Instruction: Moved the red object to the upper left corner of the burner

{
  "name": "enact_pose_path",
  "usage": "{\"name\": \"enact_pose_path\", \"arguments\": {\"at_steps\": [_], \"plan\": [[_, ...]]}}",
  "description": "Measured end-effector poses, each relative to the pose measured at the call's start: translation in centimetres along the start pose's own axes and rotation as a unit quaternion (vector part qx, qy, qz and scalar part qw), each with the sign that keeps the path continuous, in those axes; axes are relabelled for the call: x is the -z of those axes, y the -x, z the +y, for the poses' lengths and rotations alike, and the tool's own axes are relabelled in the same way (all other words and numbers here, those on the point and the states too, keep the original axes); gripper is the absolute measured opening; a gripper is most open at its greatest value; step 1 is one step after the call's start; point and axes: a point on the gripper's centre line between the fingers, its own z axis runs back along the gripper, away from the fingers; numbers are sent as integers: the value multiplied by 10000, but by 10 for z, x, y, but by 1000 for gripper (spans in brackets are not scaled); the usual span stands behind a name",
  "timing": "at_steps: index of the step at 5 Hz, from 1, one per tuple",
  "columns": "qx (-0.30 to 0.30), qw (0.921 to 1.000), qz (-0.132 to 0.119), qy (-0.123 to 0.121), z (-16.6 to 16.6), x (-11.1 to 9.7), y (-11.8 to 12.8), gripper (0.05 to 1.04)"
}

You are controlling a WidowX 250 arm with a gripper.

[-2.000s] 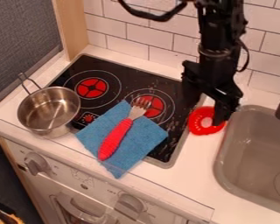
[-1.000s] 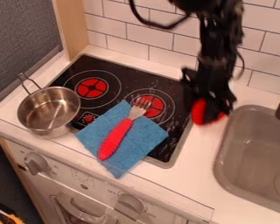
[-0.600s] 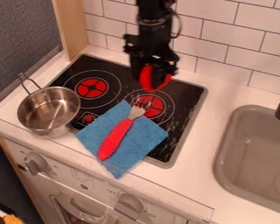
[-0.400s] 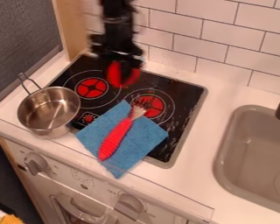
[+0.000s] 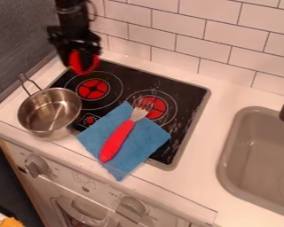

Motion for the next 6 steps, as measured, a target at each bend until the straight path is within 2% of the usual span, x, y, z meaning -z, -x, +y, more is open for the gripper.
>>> {"name": "enact_pose_path", "arguments": {"at_steps": [2,3,4,5,6], "plan": [[-5,9995,306,102,3,22,0,573],[118,9989,355,287,-13,26,2,647],[144,9984,429,338,-25,27,3,938],[-25,9986,389,344,-23,20,3,1015],[-196,9996,79,183,-12,-15,5,1009]]}}
